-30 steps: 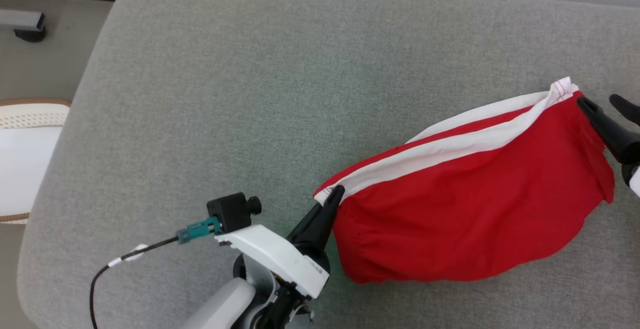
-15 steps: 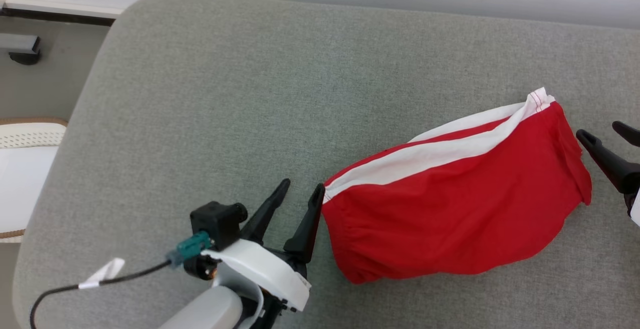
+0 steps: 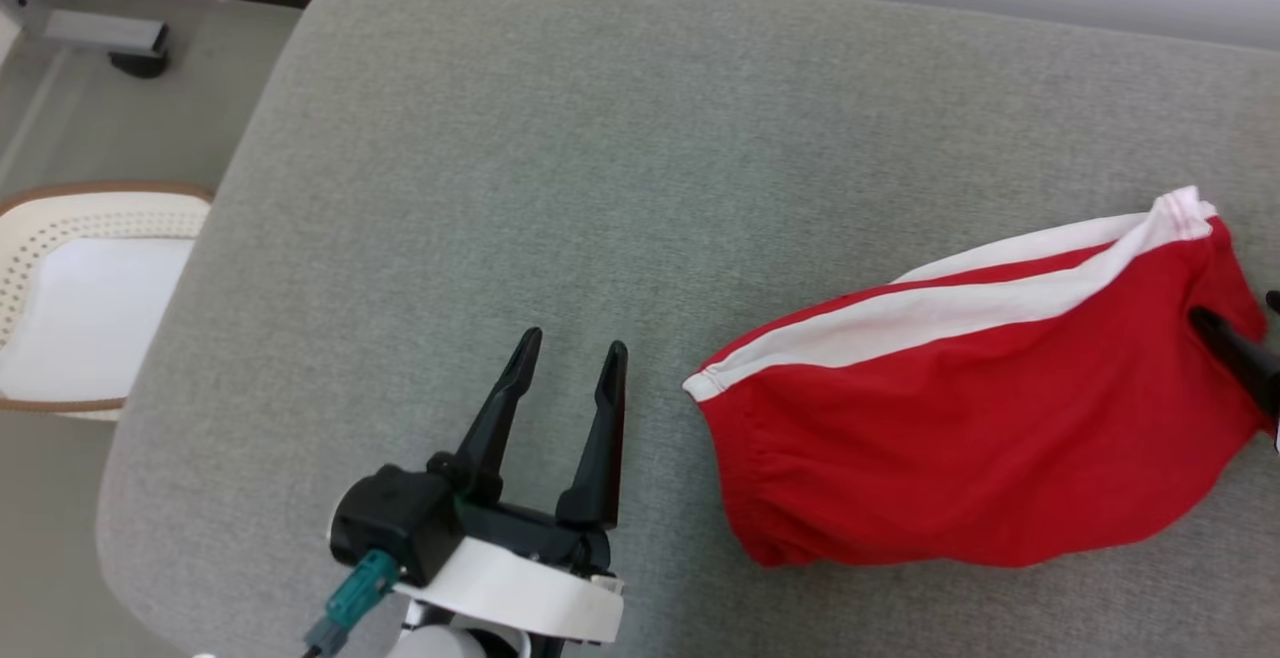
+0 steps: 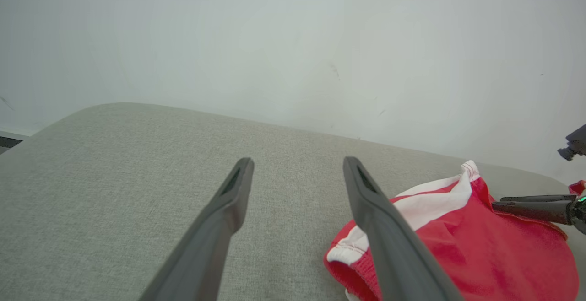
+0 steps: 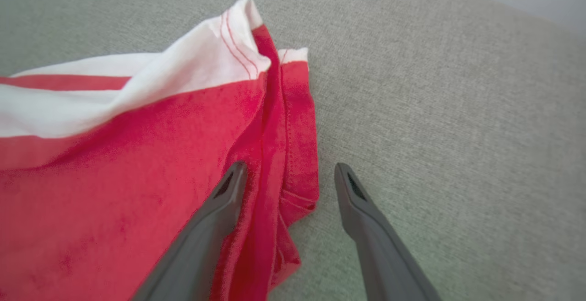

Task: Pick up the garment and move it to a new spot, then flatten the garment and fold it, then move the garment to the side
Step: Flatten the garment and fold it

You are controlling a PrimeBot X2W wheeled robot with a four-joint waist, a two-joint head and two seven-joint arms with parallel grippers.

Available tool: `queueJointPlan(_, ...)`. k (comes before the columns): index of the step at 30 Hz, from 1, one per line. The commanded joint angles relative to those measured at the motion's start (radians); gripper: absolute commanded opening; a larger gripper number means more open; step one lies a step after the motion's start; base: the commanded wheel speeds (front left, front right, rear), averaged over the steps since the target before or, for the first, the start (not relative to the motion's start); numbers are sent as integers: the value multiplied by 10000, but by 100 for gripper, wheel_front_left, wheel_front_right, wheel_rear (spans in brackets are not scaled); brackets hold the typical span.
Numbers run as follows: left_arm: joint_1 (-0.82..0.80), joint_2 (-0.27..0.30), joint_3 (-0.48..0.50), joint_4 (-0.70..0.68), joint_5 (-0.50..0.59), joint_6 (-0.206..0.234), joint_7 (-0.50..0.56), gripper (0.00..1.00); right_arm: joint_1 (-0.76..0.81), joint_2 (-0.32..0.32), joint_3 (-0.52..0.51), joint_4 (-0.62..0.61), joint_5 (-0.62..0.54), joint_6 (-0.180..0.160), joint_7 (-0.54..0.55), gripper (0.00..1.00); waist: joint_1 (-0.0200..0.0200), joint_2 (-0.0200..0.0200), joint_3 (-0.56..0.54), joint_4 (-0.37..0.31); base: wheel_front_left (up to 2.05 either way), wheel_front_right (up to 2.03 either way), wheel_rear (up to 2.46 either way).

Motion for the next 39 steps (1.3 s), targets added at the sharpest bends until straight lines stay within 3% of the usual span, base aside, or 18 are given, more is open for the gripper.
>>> queueJointPlan(1, 203, -125, 222, -22, 280, -117, -16, 100, -66, 58, -38, 157, 9, -1, 66, 100, 0, 0, 88, 170, 0, 0, 0)
queueJointPlan(10, 1036, -1017, 1489, 233, 1070, -1242, -18, 100, 149, 949, -59, 768, 1145, 13, 643, 100, 0, 0, 137, 496, 0, 0, 0)
queueJointPlan(11, 1073, -1065, 1584, 258, 1130, -1326, -18, 100, 159, 998, 17, 739, 1223, 16, 698, 49, 0, 0, 140, 509, 0, 0, 0)
queueJointPlan(12, 1114, -1107, 1660, 294, 1141, -1412, -18, 100, 167, 1028, 64, 703, 1250, 22, 709, 15, 0, 0, 139, 515, 0, 0, 0)
queueJointPlan(13, 1148, -1142, 1731, 325, 1174, -1499, -18, 100, 167, 1041, 84, 685, 1291, 25, 711, 0, 0, 0, 135, 515, 0, 0, 0)
queueJointPlan(19, 1342, -1203, 2044, 580, 1550, -1825, -19, 100, 78, 1045, -317, 725, 1470, 10, 108, 0, 0, 0, 31, 279, 0, 0, 0)
queueJointPlan(24, 1533, -1208, 2283, 680, 1643, -1980, -19, 100, 219, 1107, -641, 670, 1850, 1, -272, 0, 0, 0, -248, -341, 0, 0, 0)
queueJointPlan(31, 1667, -1208, 2478, 887, 1861, -2060, -19, 100, 636, 920, -1372, 657, 2425, 1, -908, 0, 0, 0, -526, -1250, 0, 0, 0)
queueJointPlan(39, 1744, -1209, 2510, 1070, 1853, -2122, -19, 100, 1044, 705, -2495, 842, 2359, 1, -1370, 0, 0, 0, -667, -1603, 0, 0, 0)
